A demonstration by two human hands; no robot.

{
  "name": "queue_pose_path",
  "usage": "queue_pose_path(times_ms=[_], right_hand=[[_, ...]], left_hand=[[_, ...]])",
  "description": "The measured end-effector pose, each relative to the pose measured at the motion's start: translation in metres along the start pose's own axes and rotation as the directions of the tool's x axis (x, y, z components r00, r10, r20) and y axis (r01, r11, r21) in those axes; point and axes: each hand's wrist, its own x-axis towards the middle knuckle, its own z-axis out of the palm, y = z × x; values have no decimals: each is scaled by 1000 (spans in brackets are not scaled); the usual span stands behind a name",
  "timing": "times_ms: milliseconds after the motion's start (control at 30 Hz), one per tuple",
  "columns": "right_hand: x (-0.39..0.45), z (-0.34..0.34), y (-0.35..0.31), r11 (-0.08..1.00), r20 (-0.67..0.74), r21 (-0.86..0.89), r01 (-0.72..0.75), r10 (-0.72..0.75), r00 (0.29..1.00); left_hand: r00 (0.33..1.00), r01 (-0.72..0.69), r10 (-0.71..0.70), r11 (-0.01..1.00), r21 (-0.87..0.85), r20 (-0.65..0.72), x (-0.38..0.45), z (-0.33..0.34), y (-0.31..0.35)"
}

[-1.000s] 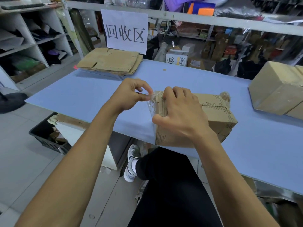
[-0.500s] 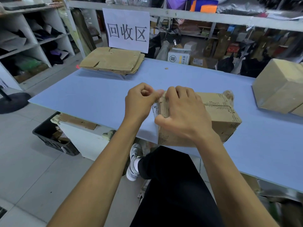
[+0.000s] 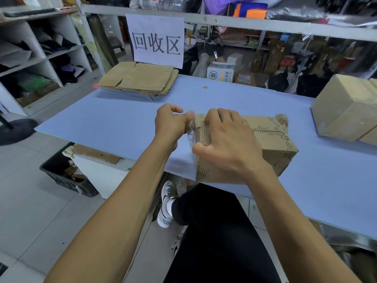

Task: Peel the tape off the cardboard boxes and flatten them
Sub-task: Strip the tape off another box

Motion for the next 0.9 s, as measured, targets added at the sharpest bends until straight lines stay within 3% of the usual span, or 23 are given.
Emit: queue_pose_path(times_ms=[167,300,400,467,667,900], right_hand=[[-1,0,-3,1000,-9,-4,-2,2,1000],[-4,-1,-3,1000,-22,1,6,-6,1000],[-4,-2,-3,1000,-28,4,2,-2,1000],[-4,-2,-4,1000,-34,-1,-2,2,999],[-3,-6,-5,999,-23,38,-26,26,999],[-2,-6,-2,998,-11,57,-20,21,1000]], left_hand=[[997,62,-58,995,73,-54,9,2,-5],[997,-11,25,984,176,-76,-3,-2,-17],[996,-81,78,992,92,43,-15,-17,-14],[984,-142,125,979,145,123,-18,-32,-14],[957,-238,169,921,310,235,-34,-50,-14],[953,-228,137,912,342,269,-54,-69,-24]])
